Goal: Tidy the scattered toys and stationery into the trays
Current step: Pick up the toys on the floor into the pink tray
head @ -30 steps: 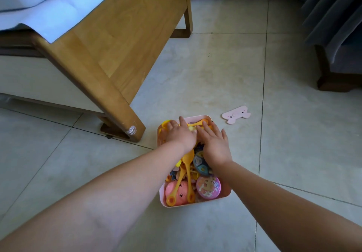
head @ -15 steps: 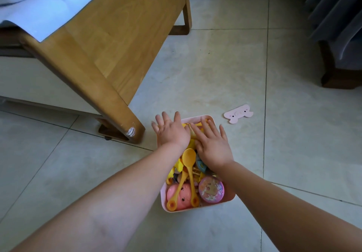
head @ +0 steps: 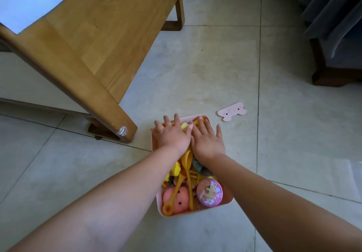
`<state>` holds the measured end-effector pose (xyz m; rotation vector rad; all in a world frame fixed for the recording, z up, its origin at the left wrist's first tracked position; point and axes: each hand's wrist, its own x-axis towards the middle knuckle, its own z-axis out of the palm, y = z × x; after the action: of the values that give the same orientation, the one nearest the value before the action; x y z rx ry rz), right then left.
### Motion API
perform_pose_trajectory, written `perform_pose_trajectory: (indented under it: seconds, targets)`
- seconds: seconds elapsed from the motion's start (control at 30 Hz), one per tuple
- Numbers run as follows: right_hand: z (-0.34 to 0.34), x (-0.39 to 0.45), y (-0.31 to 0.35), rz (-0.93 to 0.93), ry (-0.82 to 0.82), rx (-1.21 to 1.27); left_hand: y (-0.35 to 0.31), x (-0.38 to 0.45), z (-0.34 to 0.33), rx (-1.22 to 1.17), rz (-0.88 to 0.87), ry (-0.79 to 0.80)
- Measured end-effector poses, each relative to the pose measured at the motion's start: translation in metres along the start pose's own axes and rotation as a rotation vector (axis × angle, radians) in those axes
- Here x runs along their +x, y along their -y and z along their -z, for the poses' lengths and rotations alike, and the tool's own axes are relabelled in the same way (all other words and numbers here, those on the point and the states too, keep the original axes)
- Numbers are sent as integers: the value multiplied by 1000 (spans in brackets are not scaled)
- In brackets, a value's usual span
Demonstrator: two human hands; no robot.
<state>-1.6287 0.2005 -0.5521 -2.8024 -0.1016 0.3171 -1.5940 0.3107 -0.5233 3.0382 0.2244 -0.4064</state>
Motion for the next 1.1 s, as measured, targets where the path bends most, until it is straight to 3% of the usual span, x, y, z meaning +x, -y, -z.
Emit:
perform_pose_trajectory:
  seconds: [0.13, 0.23, 0.3, 0.37, 0.53, 0.63, 0.73, 0.87, 0.93, 1.0, 1.1]
  targets:
    - [0, -1, -6, 34, -119, 116, -5, 2, 5, -11, 53, 43]
    - [7, 0, -17, -38, -412, 434, -9, 2, 5, -13, 78, -4]
    - [10, 12, -30, -113, -539, 495, -9, 4, 5, -24, 84, -64]
    - [13, 30, -48, -197, -497, 425, -4, 5, 5, -39, 69, -121]
    - [24, 72, -94, -257, -80, -54, 13, 3, 9, -134, 43, -180]
    - [27, 85, -114, -268, 12, -200, 22, 0, 9, -168, 32, -180]
    - [33, 78, -119, -342, -20, -203, 22, -2, 12, -169, 16, -175]
    - [34, 57, -110, -475, 99, -129, 15, 1, 23, -139, -2, -155]
    - [27, 48, -107, -532, 127, 54, 10, 3, 27, -125, -8, -125]
    - [24, 39, -102, -555, 25, 357, 7, 4, 27, -85, -18, -93]
    - [39, 29, -90, -588, -290, 644, 6, 3, 26, -45, -30, -55]
